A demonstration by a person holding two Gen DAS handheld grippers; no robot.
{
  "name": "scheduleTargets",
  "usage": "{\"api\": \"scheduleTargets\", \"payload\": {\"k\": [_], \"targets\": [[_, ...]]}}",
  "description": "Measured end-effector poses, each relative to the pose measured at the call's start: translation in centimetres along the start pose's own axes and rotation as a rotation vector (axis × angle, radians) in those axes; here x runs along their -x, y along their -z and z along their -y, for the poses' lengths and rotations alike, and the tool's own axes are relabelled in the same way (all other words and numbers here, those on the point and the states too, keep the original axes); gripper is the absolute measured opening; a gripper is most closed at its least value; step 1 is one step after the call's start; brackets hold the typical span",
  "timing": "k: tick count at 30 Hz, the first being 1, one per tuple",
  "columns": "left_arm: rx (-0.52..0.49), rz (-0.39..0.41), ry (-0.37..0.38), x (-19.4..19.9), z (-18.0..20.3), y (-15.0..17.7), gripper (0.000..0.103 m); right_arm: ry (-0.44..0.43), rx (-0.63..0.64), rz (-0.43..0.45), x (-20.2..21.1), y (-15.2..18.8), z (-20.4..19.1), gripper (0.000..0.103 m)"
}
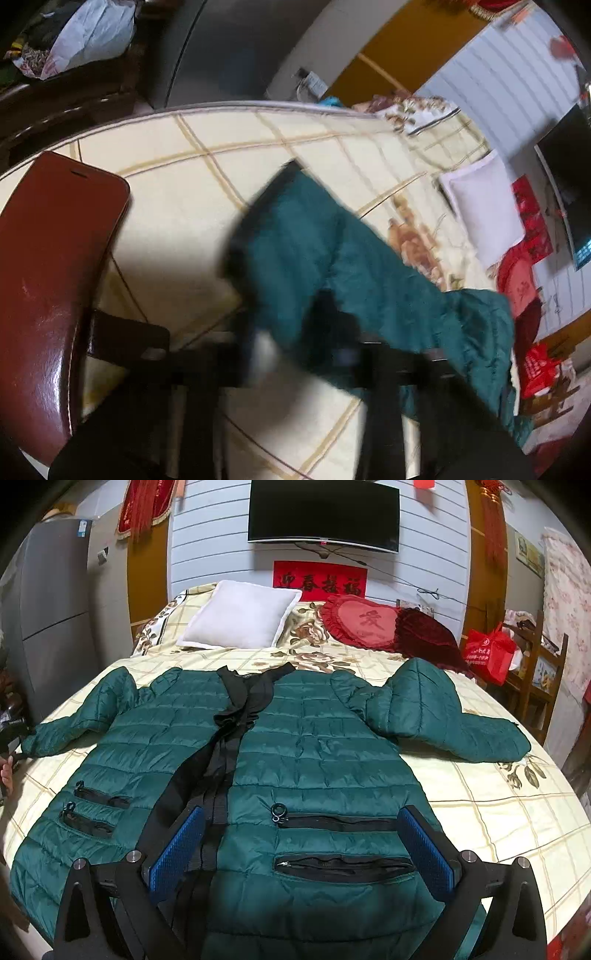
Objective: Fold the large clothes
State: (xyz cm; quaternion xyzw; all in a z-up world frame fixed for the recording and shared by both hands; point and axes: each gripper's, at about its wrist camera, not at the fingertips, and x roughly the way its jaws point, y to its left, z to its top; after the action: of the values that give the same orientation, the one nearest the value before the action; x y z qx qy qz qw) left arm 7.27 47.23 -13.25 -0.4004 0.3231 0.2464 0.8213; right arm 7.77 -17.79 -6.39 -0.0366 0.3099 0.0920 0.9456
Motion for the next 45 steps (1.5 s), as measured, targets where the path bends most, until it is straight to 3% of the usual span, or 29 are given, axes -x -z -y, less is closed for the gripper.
{"api": "scheduleTargets", "payload": {"k": [3, 7, 13, 22, 30, 35, 38, 42, 45], "targets": [[-0.033, 0.065, -0.009, 1.3, 0.2, -0.1, 0.009, 0.004, 0.007, -0.002, -0.1, 0.0, -0.2, 0.103], [-0.095, 0.157, -0.002, 3.8, 1.6, 0.0, 0.007, 0.007, 0.009, 0.001, -0.1, 0.0, -0.3, 0.103], [-0.213, 0.212, 0.147, 8.0, 6.1, 0.9, 0.007, 0.038, -0.017, -0.003, 0.2, 0.0, 0.7, 0.103], [-0.402, 0.234, 0.296, 11.8, 16.3, 5.4, 0.006, 0.076, -0.136, -0.047, 0.2, 0.3, 4.7, 0.103], [-0.539, 0.167, 0.428, 11.6, 25.7, 11.7, 0.006, 0.084, -0.147, -0.04, 0.8, 0.6, 6.1, 0.103], [-0.634, 0.068, 0.513, 9.5, 31.3, 18.4, 0.006, 0.085, -0.189, -0.052, 0.6, 1.0, 7.4, 0.103], [-0.681, 0.003, 0.538, 7.4, 33.0, 22.2, 0.006, 0.078, -0.232, -0.059, 0.1, 1.0, 8.1, 0.103], [-0.71, -0.064, 0.552, 5.2, 34.2, 25.9, 0.006, 0.074, -0.201, -0.044, -1.3, -0.8, 7.6, 0.103], [-0.741, -0.099, 0.566, 4.3, 35.1, 28.0, 0.006, 0.003, -0.18, -0.009, -2.8, -3.4, 6.8, 0.103]]}}
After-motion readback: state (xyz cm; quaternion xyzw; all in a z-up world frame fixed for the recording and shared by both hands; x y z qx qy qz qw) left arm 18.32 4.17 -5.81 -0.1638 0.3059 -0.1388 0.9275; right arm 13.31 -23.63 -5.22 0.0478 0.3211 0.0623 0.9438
